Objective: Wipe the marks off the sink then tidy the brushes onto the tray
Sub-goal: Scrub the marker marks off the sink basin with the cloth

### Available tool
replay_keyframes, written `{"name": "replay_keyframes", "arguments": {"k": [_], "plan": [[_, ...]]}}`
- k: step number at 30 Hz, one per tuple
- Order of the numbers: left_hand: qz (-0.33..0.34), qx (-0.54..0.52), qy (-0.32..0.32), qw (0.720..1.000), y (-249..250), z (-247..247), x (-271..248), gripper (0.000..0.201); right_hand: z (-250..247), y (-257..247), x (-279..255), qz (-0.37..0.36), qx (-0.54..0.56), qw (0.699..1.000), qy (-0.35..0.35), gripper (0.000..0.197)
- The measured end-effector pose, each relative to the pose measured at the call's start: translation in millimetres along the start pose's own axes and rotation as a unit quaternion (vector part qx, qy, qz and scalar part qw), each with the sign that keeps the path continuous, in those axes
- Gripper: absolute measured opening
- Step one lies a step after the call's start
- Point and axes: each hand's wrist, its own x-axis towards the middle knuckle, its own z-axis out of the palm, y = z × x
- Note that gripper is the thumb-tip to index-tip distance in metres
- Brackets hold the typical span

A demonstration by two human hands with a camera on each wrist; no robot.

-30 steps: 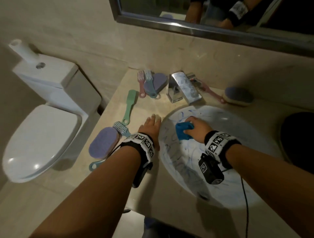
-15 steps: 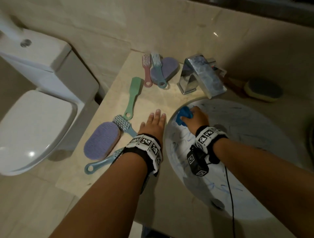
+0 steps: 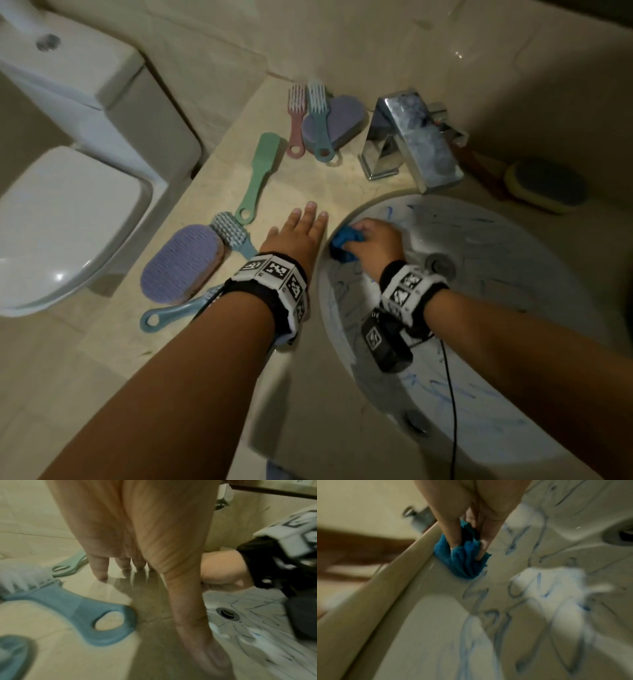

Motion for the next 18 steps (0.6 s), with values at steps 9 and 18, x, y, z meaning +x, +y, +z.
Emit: {"name": "replay_keyframes", "arguments": {"k": [9, 18], "plan": [[-0.003, -0.004, -0.007, 1.0, 2, -3, -4, 0.121, 11, 7, -7, 0.046, 0.02, 0.998, -0.027, 0.015], [-0.005, 0.001, -0.012, 1.0, 1, -3, -2, 0.122, 11, 18, 8, 0.079, 0.141, 0.987, 0.015, 0.016]]}}
